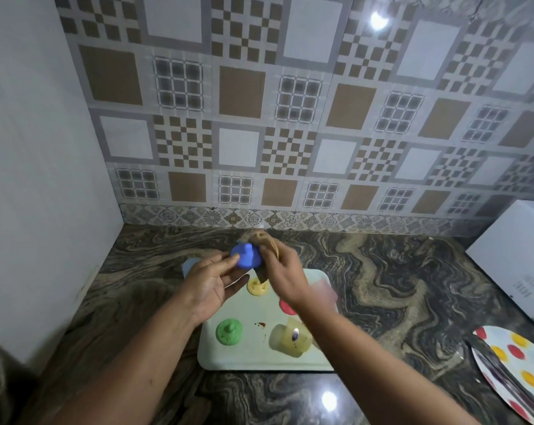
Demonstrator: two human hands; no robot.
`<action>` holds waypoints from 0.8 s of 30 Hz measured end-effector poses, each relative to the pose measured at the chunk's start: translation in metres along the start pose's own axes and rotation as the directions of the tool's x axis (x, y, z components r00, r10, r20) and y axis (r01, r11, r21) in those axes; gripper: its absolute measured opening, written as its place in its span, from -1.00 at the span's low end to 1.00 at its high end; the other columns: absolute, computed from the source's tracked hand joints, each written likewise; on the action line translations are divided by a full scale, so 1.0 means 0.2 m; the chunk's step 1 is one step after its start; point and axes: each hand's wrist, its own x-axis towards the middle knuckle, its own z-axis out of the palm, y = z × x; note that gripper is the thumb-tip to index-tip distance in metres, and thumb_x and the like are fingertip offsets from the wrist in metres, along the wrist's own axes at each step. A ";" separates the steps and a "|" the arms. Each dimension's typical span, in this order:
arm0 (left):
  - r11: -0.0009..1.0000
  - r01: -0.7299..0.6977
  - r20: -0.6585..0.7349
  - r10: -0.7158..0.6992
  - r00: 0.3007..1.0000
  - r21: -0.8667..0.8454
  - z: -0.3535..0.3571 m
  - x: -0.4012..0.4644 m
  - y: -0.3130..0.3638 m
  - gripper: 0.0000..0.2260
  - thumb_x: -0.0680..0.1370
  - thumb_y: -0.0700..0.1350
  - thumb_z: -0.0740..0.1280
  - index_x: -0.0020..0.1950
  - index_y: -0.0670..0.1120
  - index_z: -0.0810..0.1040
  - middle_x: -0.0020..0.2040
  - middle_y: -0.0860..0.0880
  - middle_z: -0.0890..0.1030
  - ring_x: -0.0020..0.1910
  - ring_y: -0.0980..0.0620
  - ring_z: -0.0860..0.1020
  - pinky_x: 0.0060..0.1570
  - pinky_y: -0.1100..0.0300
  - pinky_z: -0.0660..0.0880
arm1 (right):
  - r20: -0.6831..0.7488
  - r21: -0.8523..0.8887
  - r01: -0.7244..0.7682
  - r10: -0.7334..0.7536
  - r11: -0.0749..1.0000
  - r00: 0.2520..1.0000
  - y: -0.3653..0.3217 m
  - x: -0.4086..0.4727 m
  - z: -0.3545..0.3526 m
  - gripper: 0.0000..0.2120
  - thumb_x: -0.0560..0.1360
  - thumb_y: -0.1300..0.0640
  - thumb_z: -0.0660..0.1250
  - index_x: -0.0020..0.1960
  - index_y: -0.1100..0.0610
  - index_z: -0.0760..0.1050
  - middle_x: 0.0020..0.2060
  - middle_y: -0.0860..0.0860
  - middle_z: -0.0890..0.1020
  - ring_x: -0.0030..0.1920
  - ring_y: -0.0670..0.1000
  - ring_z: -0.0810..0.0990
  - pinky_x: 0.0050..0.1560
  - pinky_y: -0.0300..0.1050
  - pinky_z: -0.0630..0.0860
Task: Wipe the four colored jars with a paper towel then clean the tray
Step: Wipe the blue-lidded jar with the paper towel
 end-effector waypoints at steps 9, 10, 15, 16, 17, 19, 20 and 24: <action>1.000 -0.002 -0.090 0.002 0.996 -0.003 0.04 -0.07 -0.02 -0.86 0.63 -0.23 0.29 0.03 -0.08 0.64 -0.18 -0.04 0.70 -0.22 0.08 0.68 0.09 0.09 0.53 | 0.132 -0.321 0.441 -0.422 0.838 0.897 0.05 -0.20 0.01 -0.59 0.65 0.19 0.20 0.47 0.23 0.50 0.50 0.13 0.49 0.57 0.07 0.40 0.56 -0.02 0.35; 1.000 0.007 -0.082 -0.007 0.997 0.010 0.04 -0.09 -0.02 -0.85 0.63 -0.23 0.28 0.05 -0.08 0.64 -0.15 -0.04 0.71 -0.20 0.09 0.68 0.13 0.08 0.52 | 0.106 -0.307 0.408 -0.395 0.860 0.912 0.04 -0.20 0.01 -0.61 0.65 0.21 0.20 0.45 0.21 0.53 0.47 0.09 0.53 0.53 0.03 0.45 0.53 -0.03 0.38; 0.998 0.049 -0.071 -0.047 0.996 0.029 0.02 -0.19 -0.11 -0.85 0.62 -0.25 0.29 0.12 -0.08 0.61 -0.03 -0.06 0.72 -0.15 0.07 0.70 0.24 -0.01 0.50 | -0.002 0.039 -0.145 0.145 0.989 0.989 -0.01 -0.14 0.00 -0.70 0.63 0.05 0.23 0.14 0.21 0.65 -0.22 -0.12 0.67 -0.25 -0.10 0.58 -0.16 -0.06 0.52; 0.999 0.047 -0.083 -0.045 0.996 0.021 0.04 -0.21 -0.13 -0.86 0.62 -0.24 0.30 0.10 -0.07 0.61 -0.04 -0.06 0.72 -0.15 0.07 0.70 0.25 -0.02 0.50 | -0.038 0.030 -0.125 0.127 0.992 0.991 -0.04 -0.16 -0.01 -0.69 0.62 0.07 0.22 0.15 0.22 0.65 -0.17 -0.04 0.70 -0.21 -0.06 0.61 -0.13 -0.01 0.56; 0.999 0.038 -0.110 -0.037 0.993 0.010 0.05 -0.22 -0.14 -0.88 0.61 -0.24 0.31 0.06 -0.06 0.61 -0.07 -0.05 0.73 -0.15 0.08 0.69 0.26 -0.03 0.49 | -0.085 -0.030 -0.012 0.010 0.999 0.996 -0.06 -0.21 -0.03 -0.70 0.63 0.12 0.22 0.19 0.22 0.65 -0.03 0.02 0.72 -0.06 -0.04 0.66 0.03 0.02 0.61; 0.999 0.024 -0.167 -0.027 0.985 -0.021 0.07 -0.24 -0.14 -0.89 0.60 -0.21 0.33 -0.03 -0.05 0.63 -0.12 -0.03 0.72 -0.18 0.09 0.69 0.26 -0.02 0.50 | -0.067 -0.167 0.279 -0.293 0.946 0.954 -0.06 -0.32 -0.05 -0.72 0.66 0.23 0.25 0.28 0.26 0.62 0.22 0.11 0.67 0.29 -0.01 0.62 0.35 -0.04 0.53; 0.999 0.020 -0.175 -0.024 0.984 -0.025 0.08 -0.25 -0.14 -0.88 0.61 -0.20 0.33 -0.02 -0.05 0.65 -0.14 -0.03 0.72 -0.17 0.09 0.68 0.25 -0.01 0.51 | -0.020 -0.205 0.385 -0.397 0.900 0.917 -0.04 -0.37 -0.05 -0.72 0.65 0.29 0.26 0.32 0.28 0.60 0.29 0.15 0.62 0.38 0.02 0.57 0.41 -0.06 0.48; 1.000 0.002 -0.093 0.000 0.996 0.017 0.13 -0.32 -0.18 -0.82 0.64 -0.22 0.27 0.11 -0.07 0.66 -0.08 -0.04 0.70 -0.05 0.04 0.66 0.24 -0.03 0.52 | 0.060 -0.207 0.425 -0.422 0.881 0.904 0.02 -0.43 -0.09 -0.67 0.66 0.31 0.26 0.40 0.27 0.55 0.39 0.16 0.57 0.47 0.06 0.52 0.48 -0.01 0.45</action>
